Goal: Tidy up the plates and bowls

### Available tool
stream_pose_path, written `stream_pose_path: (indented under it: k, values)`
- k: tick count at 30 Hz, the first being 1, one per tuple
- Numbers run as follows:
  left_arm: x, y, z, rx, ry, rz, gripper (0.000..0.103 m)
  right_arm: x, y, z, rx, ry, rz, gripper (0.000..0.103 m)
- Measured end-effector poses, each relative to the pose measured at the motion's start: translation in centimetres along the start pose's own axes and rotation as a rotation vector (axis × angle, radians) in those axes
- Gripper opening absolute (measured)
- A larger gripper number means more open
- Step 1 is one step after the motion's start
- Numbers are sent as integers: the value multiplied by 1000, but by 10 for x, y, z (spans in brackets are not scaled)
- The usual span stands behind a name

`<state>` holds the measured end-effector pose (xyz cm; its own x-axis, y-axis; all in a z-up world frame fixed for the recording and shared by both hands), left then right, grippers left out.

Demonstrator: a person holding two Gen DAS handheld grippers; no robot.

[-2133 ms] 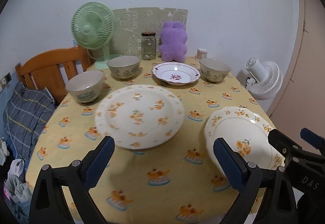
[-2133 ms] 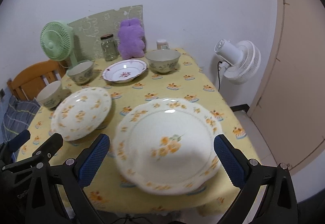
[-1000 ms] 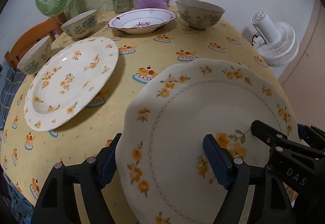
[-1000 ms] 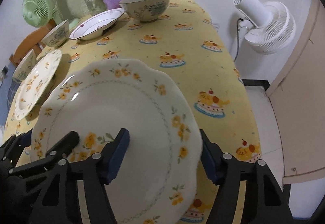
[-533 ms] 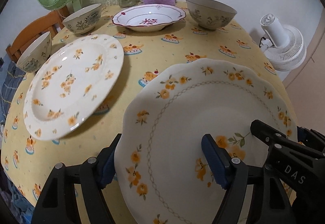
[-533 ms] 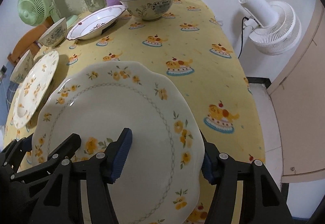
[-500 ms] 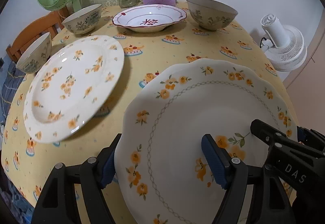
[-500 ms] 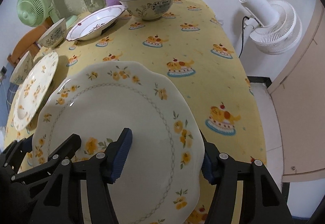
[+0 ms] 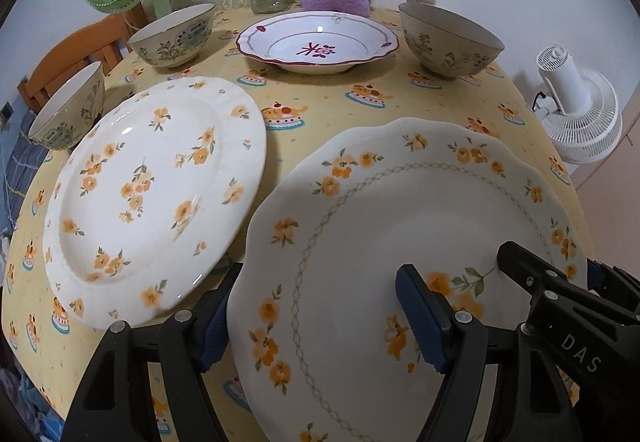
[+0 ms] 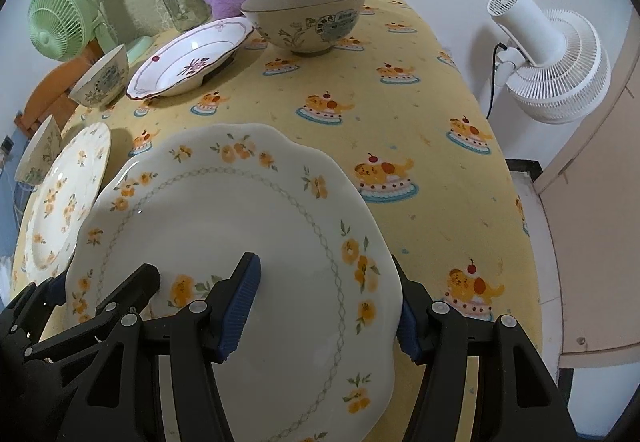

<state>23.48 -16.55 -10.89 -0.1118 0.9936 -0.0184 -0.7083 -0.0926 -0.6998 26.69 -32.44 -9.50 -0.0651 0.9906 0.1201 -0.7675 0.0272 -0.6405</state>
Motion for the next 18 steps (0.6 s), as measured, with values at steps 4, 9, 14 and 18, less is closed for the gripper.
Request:
stream_pose_path:
  k: [4,9,14,18]
  values:
    - [-1,-1,1,3,-28,-12,78,4,-2,3,-17,54,46,65]
    - [7,0,7,8,-52,6,79,6,-5,12,-33,47,65,65]
    - [19,3,19,33,-47,54,80,3,-4,21,-13,21,46,66]
    - [23,0,35,7,-53,46,81,3,-6,31,-7,18,33,67]
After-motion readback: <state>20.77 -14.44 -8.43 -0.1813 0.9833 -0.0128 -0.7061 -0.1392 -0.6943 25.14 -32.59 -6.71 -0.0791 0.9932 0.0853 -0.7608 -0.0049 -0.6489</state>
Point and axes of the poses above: each gripper's, at about its wrist camera, not at the fingertips, and z roughly against the way its jaws point, x to its left, y to its underside, the point moved 2 cm from there along -z, roughly the way its jaws point, and after that the axes turned 15 degrees about -x, right-handed, at the moved point
